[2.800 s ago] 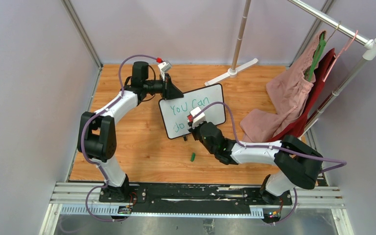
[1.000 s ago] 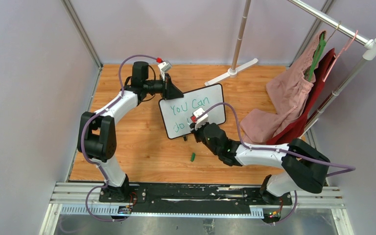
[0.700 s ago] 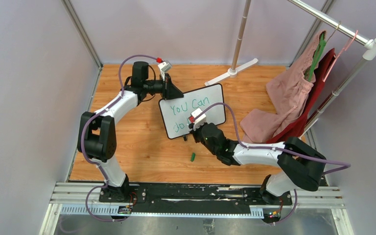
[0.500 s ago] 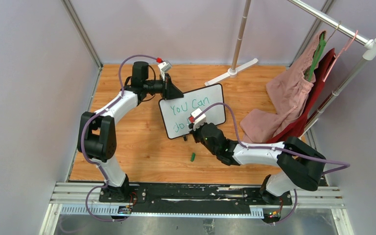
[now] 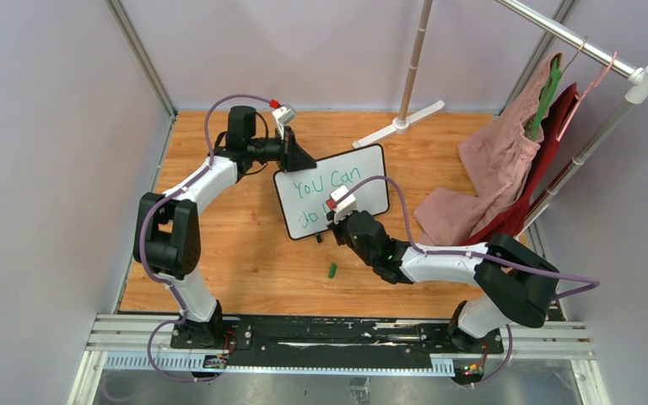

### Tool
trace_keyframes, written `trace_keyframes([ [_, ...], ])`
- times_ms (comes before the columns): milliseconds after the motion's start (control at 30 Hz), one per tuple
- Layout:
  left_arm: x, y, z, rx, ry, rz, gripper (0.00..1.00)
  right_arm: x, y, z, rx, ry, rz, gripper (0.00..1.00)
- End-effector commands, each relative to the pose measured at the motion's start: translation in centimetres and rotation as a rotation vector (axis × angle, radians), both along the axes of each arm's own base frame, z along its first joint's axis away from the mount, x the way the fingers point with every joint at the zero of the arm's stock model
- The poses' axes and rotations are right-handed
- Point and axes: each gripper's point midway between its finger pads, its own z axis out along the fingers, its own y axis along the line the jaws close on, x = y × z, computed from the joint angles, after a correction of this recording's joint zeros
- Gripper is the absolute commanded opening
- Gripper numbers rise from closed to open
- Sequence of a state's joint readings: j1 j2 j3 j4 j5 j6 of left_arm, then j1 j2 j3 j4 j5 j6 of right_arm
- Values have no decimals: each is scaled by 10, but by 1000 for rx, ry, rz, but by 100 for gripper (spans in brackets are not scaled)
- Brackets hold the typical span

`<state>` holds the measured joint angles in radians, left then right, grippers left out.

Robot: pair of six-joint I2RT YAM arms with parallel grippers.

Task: Write a sentence on the whiteboard

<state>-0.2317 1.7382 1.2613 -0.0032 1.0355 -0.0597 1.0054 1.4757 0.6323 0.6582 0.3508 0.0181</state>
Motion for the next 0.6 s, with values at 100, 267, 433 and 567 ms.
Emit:
trace_keyframes([
  [100, -11, -6, -24, 44, 64, 5, 0, 14, -7, 10, 33, -12, -70, 0],
  [267, -11, -6, -24, 45, 66, 6, 0, 15, -16, 8, 28, -10, -98, 0],
  [433, -11, -6, -25, 47, 67, 5, 0, 15, -23, 8, 23, -11, -122, 0],
  [567, -11, -7, -25, 49, 65, 6, 0, 15, -25, 8, 22, -10, -131, 0],
])
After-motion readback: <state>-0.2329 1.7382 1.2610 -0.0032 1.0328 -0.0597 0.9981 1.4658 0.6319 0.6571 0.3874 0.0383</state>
